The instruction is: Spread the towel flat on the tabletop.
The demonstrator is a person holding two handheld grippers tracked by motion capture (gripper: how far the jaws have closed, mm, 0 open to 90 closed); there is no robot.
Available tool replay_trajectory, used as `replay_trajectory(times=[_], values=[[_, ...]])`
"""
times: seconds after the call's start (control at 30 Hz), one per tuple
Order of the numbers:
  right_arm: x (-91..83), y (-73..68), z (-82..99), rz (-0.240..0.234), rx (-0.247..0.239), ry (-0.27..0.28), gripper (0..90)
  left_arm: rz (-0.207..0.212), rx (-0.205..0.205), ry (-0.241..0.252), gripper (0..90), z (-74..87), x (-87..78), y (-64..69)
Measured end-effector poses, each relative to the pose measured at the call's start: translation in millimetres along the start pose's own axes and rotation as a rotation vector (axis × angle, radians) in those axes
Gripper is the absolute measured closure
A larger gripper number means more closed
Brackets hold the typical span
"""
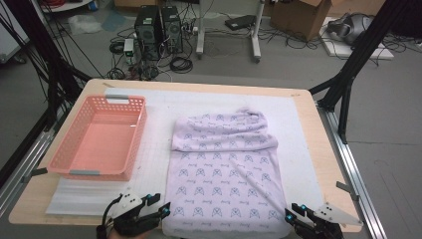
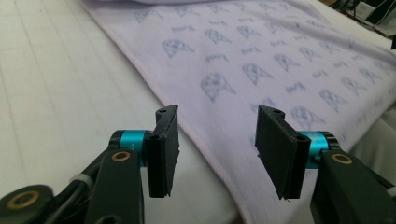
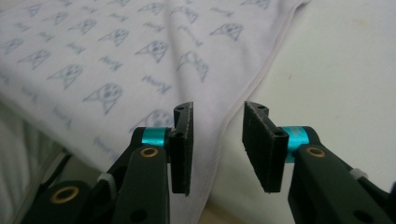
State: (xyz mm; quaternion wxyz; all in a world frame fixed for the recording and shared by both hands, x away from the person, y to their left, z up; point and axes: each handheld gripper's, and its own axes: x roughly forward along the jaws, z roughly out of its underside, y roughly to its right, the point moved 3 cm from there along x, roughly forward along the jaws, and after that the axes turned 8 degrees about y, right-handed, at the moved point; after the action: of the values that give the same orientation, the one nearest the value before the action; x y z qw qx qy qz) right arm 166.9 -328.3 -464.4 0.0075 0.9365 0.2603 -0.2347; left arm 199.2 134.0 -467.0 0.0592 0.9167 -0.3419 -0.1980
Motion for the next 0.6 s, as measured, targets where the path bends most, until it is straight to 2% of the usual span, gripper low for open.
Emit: replay_trajectory(times=[0.1, 0.17, 0.23, 0.27, 0.3, 0.33, 0.37, 0.4, 0.43, 0.53, 0.6], values=[[11.4, 3.5, -4.5, 0.041, -0.004, -0.024, 61.0, -0.002, -0.017, -0.026, 48.5, -4.5, 16.9, -4.2], [21.7, 5.3, -5.7, 0.046, -0.003, -0.043, 59.6, -0.015, -0.015, -0.078, 46.7, -1.9, 27.2, -3.7], [30.2, 4.7, -5.6, 0.057, -0.019, -0.062, 62.1, -0.041, 0.023, -0.067, 47.8, 0.1, 29.4, 0.7], [31.5, 5.0, -6.3, 0.060, -0.032, -0.056, 65.5, -0.068, 0.060, -0.063, 50.1, 1.5, 29.3, 2.9], [32.2, 5.1, -6.5, 0.060, -0.026, -0.055, 72.0, -0.107, 0.118, -0.056, 57.5, 3.6, 28.6, 4.8], [32.2, 5.1, -6.4, 0.049, -0.028, -0.052, 82.9, -0.113, 0.149, -0.051, 69.3, 4.9, 28.0, 5.7], [32.2, 3.5, -5.8, 0.025, -0.018, -0.052, 86.7, -0.098, 0.120, -0.058, 75.3, 4.5, 27.4, 5.6], [32.0, 1.5, -5.2, 0.031, -0.033, -0.046, 87.4, -0.084, 0.098, -0.068, 84.7, 3.8, 26.9, 5.7], [31.4, 0.5, -4.8, 0.034, -0.045, -0.043, 87.7, -0.084, 0.089, -0.080, 86.4, 2.9, 26.0, 6.3], [22.8, -0.3, -2.1, 0.010, -0.039, -0.047, 88.1, -0.061, 0.057, -0.094, 87.2, 4.0, 18.1, 5.9], [14.7, 0.7, 0.2, -0.005, -0.022, -0.042, 88.1, -0.050, 0.052, -0.093, 87.2, 7.5, 8.6, 5.6]])
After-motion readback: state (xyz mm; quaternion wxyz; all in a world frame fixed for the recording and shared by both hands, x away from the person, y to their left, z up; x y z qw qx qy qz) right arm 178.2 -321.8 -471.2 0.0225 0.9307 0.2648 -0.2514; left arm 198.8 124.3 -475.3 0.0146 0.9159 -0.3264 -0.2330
